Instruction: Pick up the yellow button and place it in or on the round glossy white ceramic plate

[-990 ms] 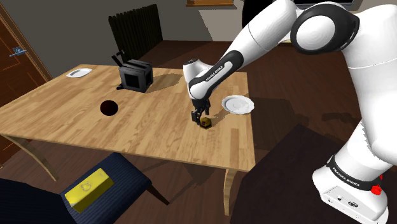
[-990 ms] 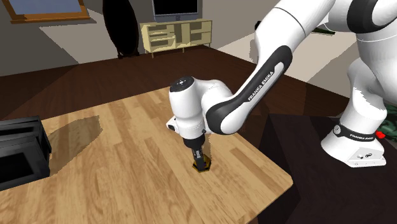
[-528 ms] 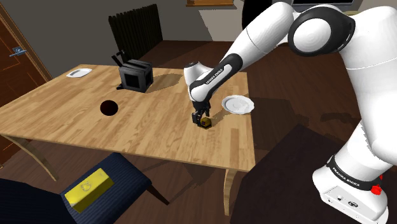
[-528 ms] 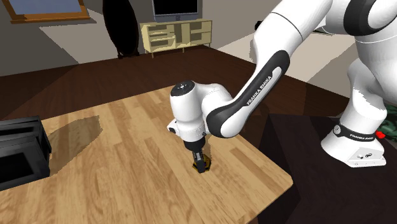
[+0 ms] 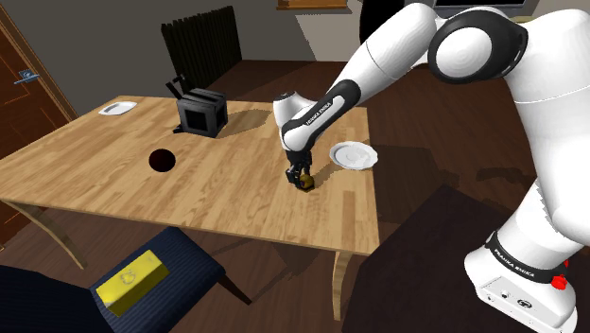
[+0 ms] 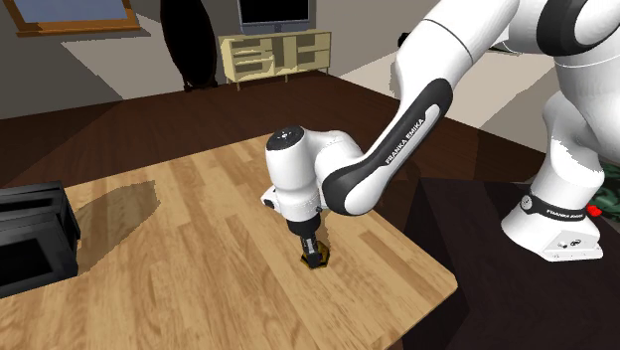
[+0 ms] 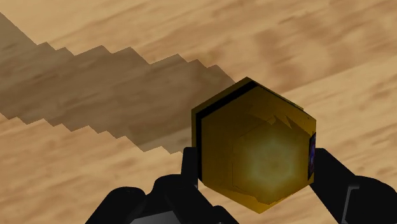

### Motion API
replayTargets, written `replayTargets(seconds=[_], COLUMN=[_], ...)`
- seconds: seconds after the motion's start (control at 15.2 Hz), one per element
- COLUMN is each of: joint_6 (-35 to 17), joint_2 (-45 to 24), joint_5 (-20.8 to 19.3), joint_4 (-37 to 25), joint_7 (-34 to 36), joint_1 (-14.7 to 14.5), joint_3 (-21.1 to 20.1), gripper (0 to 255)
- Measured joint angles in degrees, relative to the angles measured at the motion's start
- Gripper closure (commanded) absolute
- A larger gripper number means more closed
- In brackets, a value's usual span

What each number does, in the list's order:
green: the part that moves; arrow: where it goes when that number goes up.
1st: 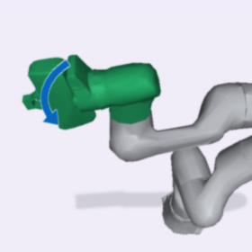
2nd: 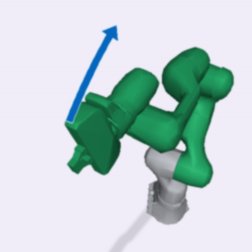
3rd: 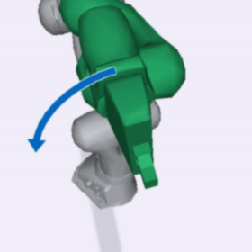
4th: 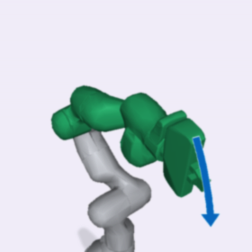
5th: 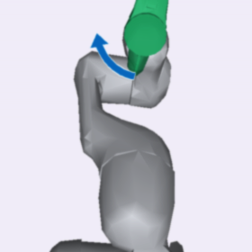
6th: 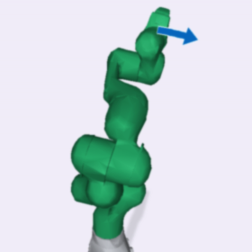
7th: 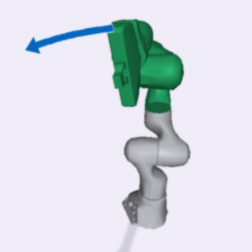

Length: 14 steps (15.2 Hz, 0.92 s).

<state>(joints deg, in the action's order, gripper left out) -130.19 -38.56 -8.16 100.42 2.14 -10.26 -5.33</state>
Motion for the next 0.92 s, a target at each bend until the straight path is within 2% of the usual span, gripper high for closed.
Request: replayTargets(seconds=[0.4, 0.92], joint_6=[0.48, 4.51], joint_2=[0.78, 4.77], joint_5=[0.09, 0.67], joint_4=[0.30, 0.20], joint_7=[-0.06, -0.57], joint_1=[0.06, 0.31], joint_3=[-0.07, -0.47], gripper=[255, 255])
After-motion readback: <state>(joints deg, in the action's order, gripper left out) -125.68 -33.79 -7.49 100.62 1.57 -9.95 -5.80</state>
